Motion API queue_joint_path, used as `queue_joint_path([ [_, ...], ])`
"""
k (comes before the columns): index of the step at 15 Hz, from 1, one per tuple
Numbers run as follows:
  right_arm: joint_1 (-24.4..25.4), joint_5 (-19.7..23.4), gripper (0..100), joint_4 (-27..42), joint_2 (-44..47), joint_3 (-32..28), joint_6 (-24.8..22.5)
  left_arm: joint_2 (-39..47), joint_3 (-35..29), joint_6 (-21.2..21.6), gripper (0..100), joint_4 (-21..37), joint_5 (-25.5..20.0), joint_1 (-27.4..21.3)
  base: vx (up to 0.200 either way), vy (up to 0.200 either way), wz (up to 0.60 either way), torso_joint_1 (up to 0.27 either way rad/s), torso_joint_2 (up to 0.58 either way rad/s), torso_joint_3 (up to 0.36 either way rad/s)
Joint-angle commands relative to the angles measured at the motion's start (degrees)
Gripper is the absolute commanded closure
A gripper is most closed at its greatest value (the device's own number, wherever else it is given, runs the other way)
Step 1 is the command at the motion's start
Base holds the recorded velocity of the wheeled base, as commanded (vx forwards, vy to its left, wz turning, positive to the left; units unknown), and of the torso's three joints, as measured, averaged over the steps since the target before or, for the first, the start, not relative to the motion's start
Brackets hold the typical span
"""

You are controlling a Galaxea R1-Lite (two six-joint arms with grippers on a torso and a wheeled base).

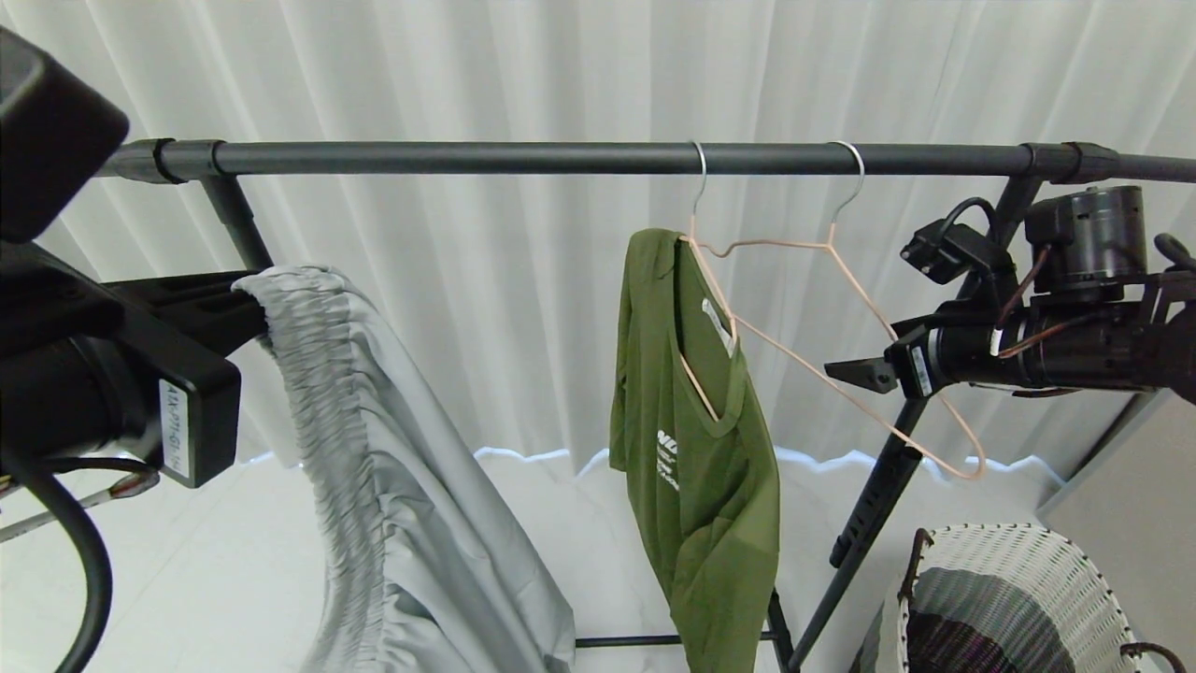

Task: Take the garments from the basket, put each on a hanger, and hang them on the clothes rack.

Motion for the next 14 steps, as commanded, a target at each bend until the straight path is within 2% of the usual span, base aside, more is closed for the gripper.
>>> queue_joint_path([
  [1, -0.42, 0.07, 0, 0.01, 1.06, -0.48, 0.05, 0.18, 0.01, 0.01, 100, -0.01, 0.02, -0.48, 0.000, 0.000, 0.00, 0.000, 0.00, 0.000],
  [2, -0.51, 0.25, 100, -0.17, 1.14, -0.48, 0.05, 0.27, 0.01, 0.01, 100, -0.01, 0.02, -0.57, 0.000, 0.000, 0.00, 0.000, 0.00, 0.000],
  [10, -0.51, 1.22, 100, -0.96, 0.00, -0.13, 0.75, 0.35, 0.01, 0.01, 100, -0.01, 0.02, -0.57, 0.000, 0.000, 0.00, 0.000, 0.00, 0.000],
  [14, -0.42, 1.13, 100, -0.96, -3.78, 0.48, 4.09, 0.00, 0.45, 0.01, 100, -0.01, 0.02, -0.48, 0.000, 0.000, 0.00, 0.000, 0.00, 0.000],
])
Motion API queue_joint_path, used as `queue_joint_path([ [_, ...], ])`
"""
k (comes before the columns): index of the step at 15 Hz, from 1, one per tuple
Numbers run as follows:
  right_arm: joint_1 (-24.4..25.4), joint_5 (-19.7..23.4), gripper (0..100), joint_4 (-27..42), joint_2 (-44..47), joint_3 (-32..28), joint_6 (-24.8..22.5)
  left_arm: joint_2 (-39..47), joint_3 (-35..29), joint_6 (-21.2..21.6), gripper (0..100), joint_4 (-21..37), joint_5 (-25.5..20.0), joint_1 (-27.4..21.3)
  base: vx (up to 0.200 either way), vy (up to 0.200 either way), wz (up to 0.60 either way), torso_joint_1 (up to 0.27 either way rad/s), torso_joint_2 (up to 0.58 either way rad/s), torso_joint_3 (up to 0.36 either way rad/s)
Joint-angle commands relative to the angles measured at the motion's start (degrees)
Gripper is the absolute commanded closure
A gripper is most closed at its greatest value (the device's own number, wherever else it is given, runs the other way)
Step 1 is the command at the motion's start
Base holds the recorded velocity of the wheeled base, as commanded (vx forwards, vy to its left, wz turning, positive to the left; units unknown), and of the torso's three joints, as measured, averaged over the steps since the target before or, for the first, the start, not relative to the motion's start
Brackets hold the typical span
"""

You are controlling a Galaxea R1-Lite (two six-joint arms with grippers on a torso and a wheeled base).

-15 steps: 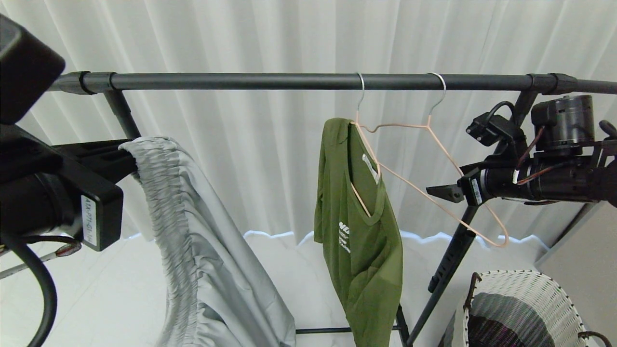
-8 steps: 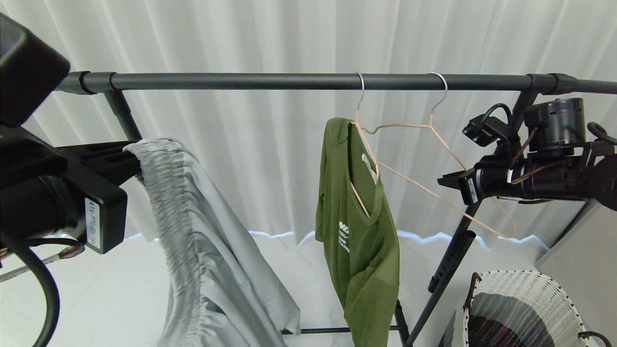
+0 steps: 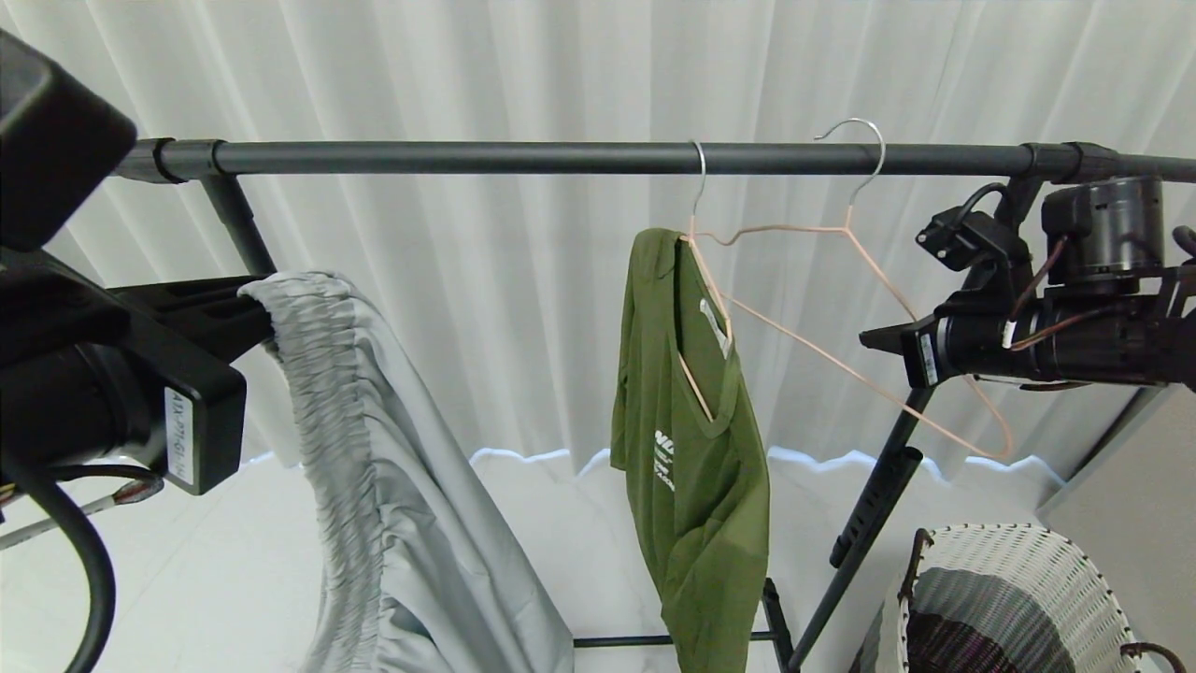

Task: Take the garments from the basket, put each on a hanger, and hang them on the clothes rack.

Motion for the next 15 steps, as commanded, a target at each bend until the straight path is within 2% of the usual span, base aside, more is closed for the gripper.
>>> queue_joint_path([
  [1, -0.07, -0.17, 100, -0.03, -3.72, 1.22, 0.69, -0.08, 0.17, 0.01, 100, -0.04, 0.01, 0.01, 0.000, 0.000, 0.00, 0.000, 0.00, 0.000],
  [6, -0.07, -0.78, 100, 0.23, -13.66, 9.39, 0.78, 0.01, 0.25, 0.09, 100, -0.04, 0.28, 0.28, 0.000, 0.000, 0.00, 0.000, 0.00, 0.000],
  [9, 0.02, -3.07, 100, 0.49, -20.77, 14.75, 0.78, -0.08, 0.25, 2.82, 100, -0.04, 0.28, 1.77, -0.200, 0.000, 0.00, 0.007, 0.00, 0.001],
  [15, 0.02, -6.41, 100, 0.67, -32.02, 25.39, 0.78, -0.43, 0.60, 2.91, 100, -0.04, 0.28, 2.12, -0.200, 0.000, 0.00, -0.002, 0.00, 0.003],
])
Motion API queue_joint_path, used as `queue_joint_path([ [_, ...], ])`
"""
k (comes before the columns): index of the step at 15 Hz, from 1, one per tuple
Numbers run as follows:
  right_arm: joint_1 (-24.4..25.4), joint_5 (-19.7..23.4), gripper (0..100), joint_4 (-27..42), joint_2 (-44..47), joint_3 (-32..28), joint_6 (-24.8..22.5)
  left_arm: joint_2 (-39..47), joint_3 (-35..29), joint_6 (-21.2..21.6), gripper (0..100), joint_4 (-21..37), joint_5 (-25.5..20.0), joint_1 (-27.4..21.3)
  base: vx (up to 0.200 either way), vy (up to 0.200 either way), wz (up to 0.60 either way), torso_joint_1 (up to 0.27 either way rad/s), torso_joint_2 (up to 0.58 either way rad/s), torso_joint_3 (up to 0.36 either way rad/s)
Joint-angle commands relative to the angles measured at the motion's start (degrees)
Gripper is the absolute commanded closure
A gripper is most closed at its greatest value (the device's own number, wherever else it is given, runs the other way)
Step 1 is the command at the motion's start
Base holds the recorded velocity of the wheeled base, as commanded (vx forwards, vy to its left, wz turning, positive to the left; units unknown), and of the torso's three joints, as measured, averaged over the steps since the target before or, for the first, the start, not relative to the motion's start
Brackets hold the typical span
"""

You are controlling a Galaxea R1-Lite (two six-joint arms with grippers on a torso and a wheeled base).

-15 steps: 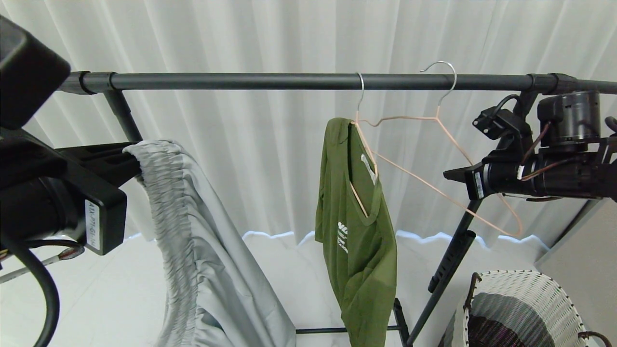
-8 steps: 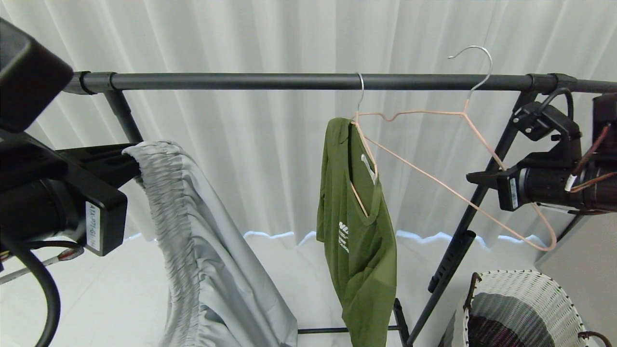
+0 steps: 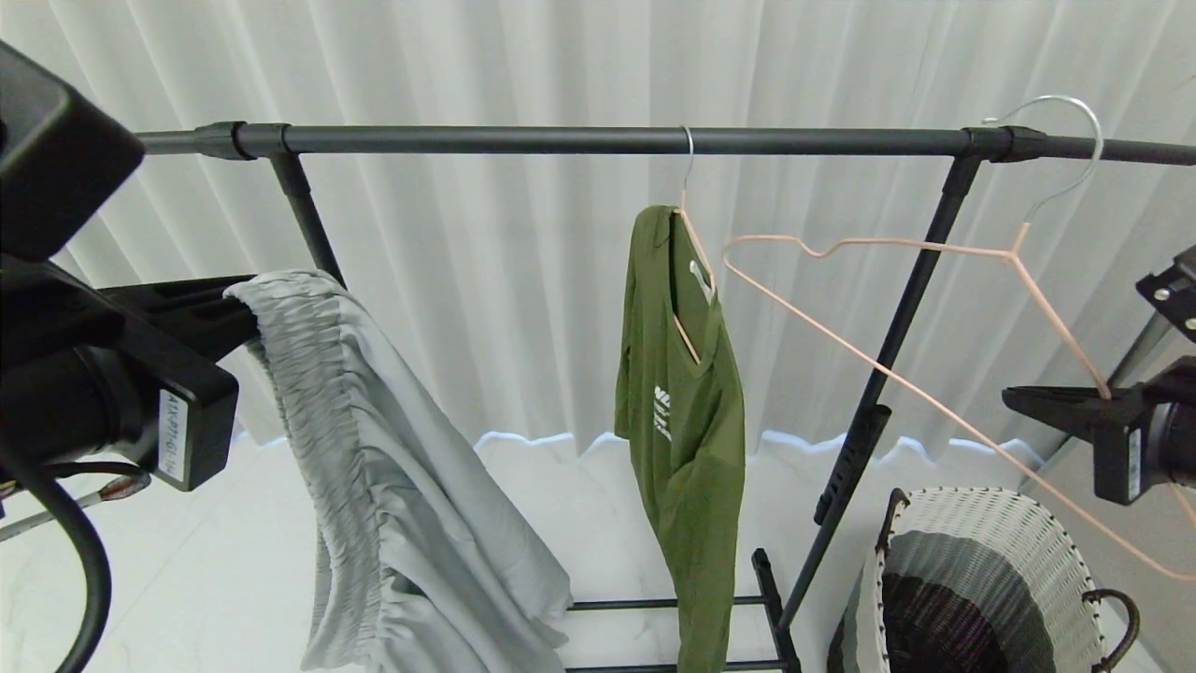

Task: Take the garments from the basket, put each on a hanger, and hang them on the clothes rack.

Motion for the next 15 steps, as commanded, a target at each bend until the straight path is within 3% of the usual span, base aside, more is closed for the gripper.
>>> queue_joint_path([
  [1, 0.02, -0.94, 100, -0.10, -5.14, 3.18, -0.04, -0.02, 0.41, -0.02, 100, -0.01, 0.03, 0.16, -0.200, 0.000, 0.00, 0.007, 0.01, 0.007],
  [5, 0.46, -0.50, 100, -0.72, -7.25, 3.80, 0.14, -0.02, 1.64, -0.02, 100, -0.01, -0.06, 0.16, -0.200, 0.000, 0.00, 0.000, 0.00, 0.002],
  [7, 3.36, 0.47, 100, -0.80, -8.22, 3.62, 0.84, 0.07, 2.08, -0.02, 100, -0.01, -0.14, 0.08, 0.000, 0.000, 0.00, 0.000, 0.00, 0.000],
  [12, 22.17, 0.38, 100, -0.19, -9.89, 6.26, 4.88, 3.41, 0.23, 0.68, 100, -0.01, 1.17, 0.16, 0.000, 0.000, 0.00, 0.000, 0.00, 0.000],
  [15, 29.64, 0.38, 100, -0.10, -10.50, 8.89, 5.06, 9.21, -3.99, -1.43, 100, -0.01, 4.25, 0.25, 0.000, 0.000, 0.00, 0.000, 0.00, 0.000],
])
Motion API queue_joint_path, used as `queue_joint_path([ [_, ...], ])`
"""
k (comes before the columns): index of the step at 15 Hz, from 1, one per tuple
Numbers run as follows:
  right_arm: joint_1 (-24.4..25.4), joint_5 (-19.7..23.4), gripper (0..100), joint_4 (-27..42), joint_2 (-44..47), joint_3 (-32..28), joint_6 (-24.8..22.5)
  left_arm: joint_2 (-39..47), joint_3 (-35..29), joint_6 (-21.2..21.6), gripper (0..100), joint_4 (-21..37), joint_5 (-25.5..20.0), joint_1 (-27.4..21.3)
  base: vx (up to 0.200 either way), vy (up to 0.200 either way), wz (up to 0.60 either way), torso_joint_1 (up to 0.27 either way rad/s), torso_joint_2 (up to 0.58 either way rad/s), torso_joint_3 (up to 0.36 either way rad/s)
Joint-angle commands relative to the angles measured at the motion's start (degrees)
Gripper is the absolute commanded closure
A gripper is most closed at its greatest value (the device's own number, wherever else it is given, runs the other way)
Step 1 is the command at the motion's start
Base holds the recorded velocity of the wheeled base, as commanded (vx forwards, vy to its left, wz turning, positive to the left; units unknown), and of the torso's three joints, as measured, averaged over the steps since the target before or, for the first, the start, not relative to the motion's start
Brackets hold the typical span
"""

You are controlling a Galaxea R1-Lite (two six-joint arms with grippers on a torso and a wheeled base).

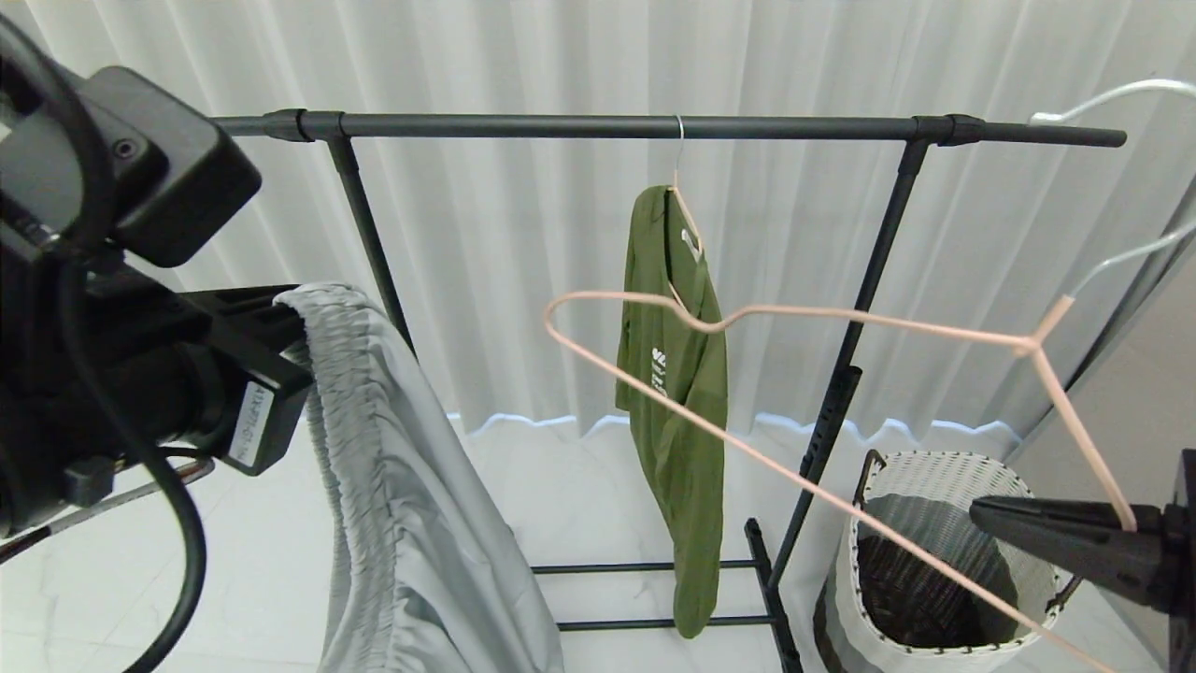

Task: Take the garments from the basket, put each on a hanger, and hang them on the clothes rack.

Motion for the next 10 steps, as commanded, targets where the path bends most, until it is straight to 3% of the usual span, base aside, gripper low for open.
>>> queue_joint_path([
  [1, 4.53, -0.07, 100, -0.04, -0.43, 1.82, 0.14, 6.00, -3.93, -2.80, 100, -0.10, 0.71, 0.01, 0.000, 0.000, 0.00, 0.000, 0.00, 0.000],
  [5, 9.02, -0.07, 100, 1.28, 0.62, 1.91, 2.25, 14.00, -11.84, -10.89, 100, -0.01, 1.32, 0.01, 0.000, 0.000, 0.00, 0.000, 0.00, 0.000],
  [10, 9.98, -0.34, 100, 1.10, 3.87, 1.65, 7.61, 18.13, -15.53, -14.93, 100, -0.01, 1.67, 0.01, 0.000, 0.000, 0.00, 0.000, 0.00, 0.000],
])
